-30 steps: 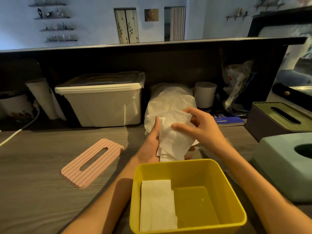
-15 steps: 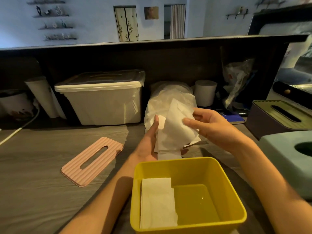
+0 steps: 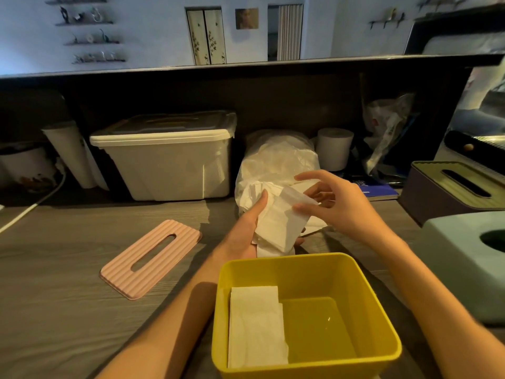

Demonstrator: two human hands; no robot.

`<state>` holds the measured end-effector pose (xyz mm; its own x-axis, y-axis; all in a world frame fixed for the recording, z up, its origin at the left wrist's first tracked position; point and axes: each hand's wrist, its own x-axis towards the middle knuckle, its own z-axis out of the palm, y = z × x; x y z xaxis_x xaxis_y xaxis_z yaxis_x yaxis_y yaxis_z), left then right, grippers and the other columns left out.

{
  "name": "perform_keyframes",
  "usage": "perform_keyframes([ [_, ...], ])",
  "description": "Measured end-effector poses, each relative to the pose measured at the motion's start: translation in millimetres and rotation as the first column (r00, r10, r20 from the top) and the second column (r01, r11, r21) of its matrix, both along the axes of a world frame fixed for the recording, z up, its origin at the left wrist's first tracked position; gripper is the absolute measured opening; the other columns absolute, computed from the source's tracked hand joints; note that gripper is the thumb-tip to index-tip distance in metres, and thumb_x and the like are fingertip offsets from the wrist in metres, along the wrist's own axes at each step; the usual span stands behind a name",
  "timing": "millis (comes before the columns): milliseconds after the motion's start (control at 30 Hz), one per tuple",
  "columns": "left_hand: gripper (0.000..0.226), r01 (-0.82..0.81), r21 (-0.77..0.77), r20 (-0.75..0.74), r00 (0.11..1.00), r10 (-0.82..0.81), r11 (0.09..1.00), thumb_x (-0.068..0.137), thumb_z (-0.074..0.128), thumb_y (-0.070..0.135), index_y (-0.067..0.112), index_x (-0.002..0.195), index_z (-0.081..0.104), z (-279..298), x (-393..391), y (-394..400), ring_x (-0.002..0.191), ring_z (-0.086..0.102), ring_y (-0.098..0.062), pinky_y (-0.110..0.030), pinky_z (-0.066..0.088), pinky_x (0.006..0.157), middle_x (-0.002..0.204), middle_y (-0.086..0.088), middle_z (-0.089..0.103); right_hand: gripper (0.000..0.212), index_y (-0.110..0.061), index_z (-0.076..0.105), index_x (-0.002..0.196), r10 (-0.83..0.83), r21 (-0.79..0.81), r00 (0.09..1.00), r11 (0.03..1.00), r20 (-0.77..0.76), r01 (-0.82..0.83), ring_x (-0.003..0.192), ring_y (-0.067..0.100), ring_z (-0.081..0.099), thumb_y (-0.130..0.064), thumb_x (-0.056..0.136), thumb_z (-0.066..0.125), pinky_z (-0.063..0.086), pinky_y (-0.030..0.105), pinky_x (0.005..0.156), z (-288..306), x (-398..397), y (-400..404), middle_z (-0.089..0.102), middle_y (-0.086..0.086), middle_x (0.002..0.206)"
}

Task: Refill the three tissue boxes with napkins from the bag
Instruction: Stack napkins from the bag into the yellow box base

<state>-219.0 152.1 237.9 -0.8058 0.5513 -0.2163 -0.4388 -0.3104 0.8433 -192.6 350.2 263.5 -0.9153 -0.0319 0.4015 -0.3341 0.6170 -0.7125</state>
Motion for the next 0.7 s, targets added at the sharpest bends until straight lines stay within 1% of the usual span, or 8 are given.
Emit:
perform_keyframes([
  [67, 0.060, 0.025, 0.017, -0.003, 1.000, -0.025, 1.000, 0.098, 0.042, 0.064, 0.016, 0.110, 0.077, -2, -1, -1, 0.099, 0.067, -0.035, -0.047, 0.052, 0.090, 0.116, -0.022, 0.070, 0.053, -0.032, 0.062, 0.128, 0.102, -0.073, 0.995, 0.992, 0.012, -0.101, 0.089, 0.006, 0.071, -0.033, 0.080, 0.084, 0.057, 0.020, 0.080, 6, 4, 1, 0.075, -0.006, 0.093],
  [133, 0.071, 0.091, 0.033, -0.008, 0.996, -0.090, 0.995, 0.096, 0.036, 0.071, 0.018, 0.104, 0.081, 0, 2, -2, 0.112, 0.060, -0.036, -0.048, 0.047, 0.101, 0.124, -0.021, 0.065, 0.051, -0.030, 0.063, 0.126, 0.187, -0.115, 0.982, 0.976, 0.028, -0.182, 0.088, 0.011, 0.072, -0.030, 0.080, 0.084, 0.058, 0.023, 0.079, 8, 5, -1, 0.076, -0.006, 0.092],
  [233, 0.075, 0.139, -0.053, -0.072, 0.987, -0.143, 0.989, 0.093, 0.037, 0.075, 0.016, 0.114, 0.077, -3, 3, -4, 0.106, 0.063, -0.032, -0.045, 0.051, 0.096, 0.116, -0.019, 0.067, 0.043, -0.029, 0.067, 0.120, 0.094, -0.042, 0.992, 0.994, -0.087, -0.098, 0.088, 0.007, 0.068, -0.031, 0.081, 0.085, 0.052, 0.018, 0.072, 1, -2, -7, 0.073, -0.011, 0.090],
  [333, 0.055, 0.194, -0.151, -0.194, 0.956, -0.222, 0.969, 0.100, 0.054, 0.046, -0.001, 0.127, 0.062, -1, -1, -5, 0.092, 0.066, -0.027, -0.036, 0.055, 0.087, 0.104, -0.019, 0.068, 0.035, -0.021, 0.070, 0.116, 0.087, -0.008, 0.966, 0.996, -0.244, -0.092, 0.092, 0.009, 0.068, -0.026, 0.084, 0.083, 0.053, 0.018, 0.073, 3, -7, -14, 0.072, -0.011, 0.097],
  [433, 0.037, 0.170, -0.177, -0.238, 0.948, -0.209, 0.969, 0.098, 0.056, 0.025, -0.002, 0.122, 0.062, 3, -2, -8, 0.079, 0.066, -0.025, -0.032, 0.057, 0.076, 0.095, -0.018, 0.069, 0.031, -0.016, 0.072, 0.114, 0.123, -0.014, 0.943, 0.991, -0.310, -0.134, 0.096, 0.011, 0.070, -0.028, 0.087, 0.080, 0.057, 0.023, 0.083, 18, -15, -20, 0.073, -0.007, 0.102],
  [500, 0.035, 0.188, -0.147, -0.225, 0.950, -0.218, 0.971, 0.097, 0.059, 0.020, -0.004, 0.122, 0.061, 4, 0, -10, 0.076, 0.066, -0.025, -0.033, 0.056, 0.071, 0.092, -0.018, 0.070, 0.038, -0.020, 0.072, 0.118, 0.187, 0.084, 0.963, 0.981, -0.193, -0.174, 0.098, 0.005, 0.069, -0.039, 0.086, 0.079, 0.057, 0.023, 0.086, 31, -23, -27, 0.073, -0.009, 0.105],
  [567, 0.036, 0.185, -0.201, -0.228, 0.946, -0.229, 0.962, 0.091, 0.063, 0.021, -0.003, 0.118, 0.064, 4, 0, -10, 0.080, 0.068, -0.025, -0.032, 0.058, 0.073, 0.093, -0.017, 0.072, 0.042, -0.028, 0.072, 0.120, 0.213, 0.231, 0.977, 0.951, -0.005, -0.206, 0.098, 0.003, 0.067, -0.050, 0.085, 0.077, 0.057, 0.026, 0.086, 42, -31, -37, 0.072, -0.010, 0.106],
  [700, 0.039, 0.270, -0.302, -0.224, 0.912, -0.343, 0.914, 0.098, 0.060, 0.022, -0.008, 0.122, 0.063, 5, 2, -14, 0.101, 0.064, -0.033, -0.038, 0.056, 0.092, 0.105, -0.022, 0.068, 0.031, -0.037, 0.075, 0.112, 0.175, 0.516, 0.951, 0.808, 0.253, -0.286, 0.091, 0.006, 0.055, -0.055, 0.087, 0.073, 0.043, 0.025, 0.077, 62, -35, -50, 0.063, -0.016, 0.095],
])
